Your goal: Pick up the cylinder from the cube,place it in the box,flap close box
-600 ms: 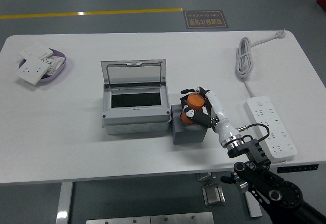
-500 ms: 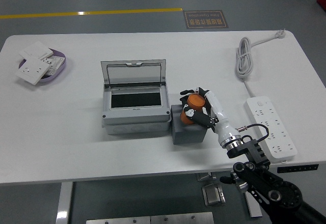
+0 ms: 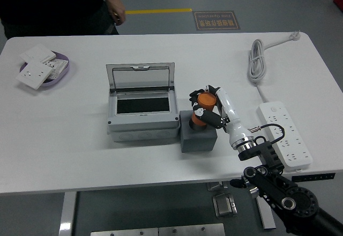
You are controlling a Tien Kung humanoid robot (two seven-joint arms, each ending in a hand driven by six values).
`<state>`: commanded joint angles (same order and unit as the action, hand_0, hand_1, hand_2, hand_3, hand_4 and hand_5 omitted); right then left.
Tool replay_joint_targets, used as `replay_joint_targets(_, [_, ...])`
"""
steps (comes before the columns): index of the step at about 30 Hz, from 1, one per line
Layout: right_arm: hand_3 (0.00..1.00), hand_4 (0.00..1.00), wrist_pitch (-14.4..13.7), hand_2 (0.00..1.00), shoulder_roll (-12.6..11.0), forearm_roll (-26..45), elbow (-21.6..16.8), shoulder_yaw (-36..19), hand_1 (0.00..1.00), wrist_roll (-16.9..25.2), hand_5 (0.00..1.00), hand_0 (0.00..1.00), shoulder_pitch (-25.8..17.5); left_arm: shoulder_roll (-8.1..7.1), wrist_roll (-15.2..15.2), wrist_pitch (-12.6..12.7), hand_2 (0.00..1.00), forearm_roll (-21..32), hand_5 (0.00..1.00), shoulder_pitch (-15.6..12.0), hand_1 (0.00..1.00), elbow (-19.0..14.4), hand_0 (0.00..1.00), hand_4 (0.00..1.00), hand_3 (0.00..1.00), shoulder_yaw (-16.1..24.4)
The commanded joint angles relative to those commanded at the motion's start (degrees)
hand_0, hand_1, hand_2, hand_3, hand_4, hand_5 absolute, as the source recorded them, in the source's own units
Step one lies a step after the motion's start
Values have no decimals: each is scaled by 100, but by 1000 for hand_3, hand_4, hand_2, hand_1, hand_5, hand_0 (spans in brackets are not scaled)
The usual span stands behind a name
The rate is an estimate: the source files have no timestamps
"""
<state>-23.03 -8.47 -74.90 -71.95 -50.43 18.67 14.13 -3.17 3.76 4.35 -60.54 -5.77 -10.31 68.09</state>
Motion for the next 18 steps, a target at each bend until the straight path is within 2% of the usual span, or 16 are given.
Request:
replay_joint_targets(6, [317,2,-159,365,37,-782,-60,369,392,-687,2,371,553,-6,19,7,568,-15,274,-4,625,0,591,674,597,23])
replay_joint_targets(10, [317,2,-4,365,240,-1384,-49,665,392,-1206,2,371,953,-13,24,17,568,-4,274,-8,625,0,591,674,597,24])
replay_joint_targets(11, [304,2,28,359,303,-1525,-41,745,337,-1324,2,295,1049,-11,28,20,568,0,278,-13,626,0,591,676,596,21])
replay_joint_targets(16, [304,2,246,359,652,-2270,62,1162,337,-1957,2,295,1548,-7,62,31,568,23,278,-41,626,0,591,676,596,-3])
replay_joint_targets(17, [303,2,317,357,724,-2423,87,1258,306,-2093,2,247,1651,-11,69,32,568,20,279,-44,626,0,591,677,596,-2])
replay_joint_targets(18, [303,2,390,357,782,-2549,102,1347,306,-2210,2,247,1743,-16,73,33,568,16,279,-45,626,0,591,677,596,2])
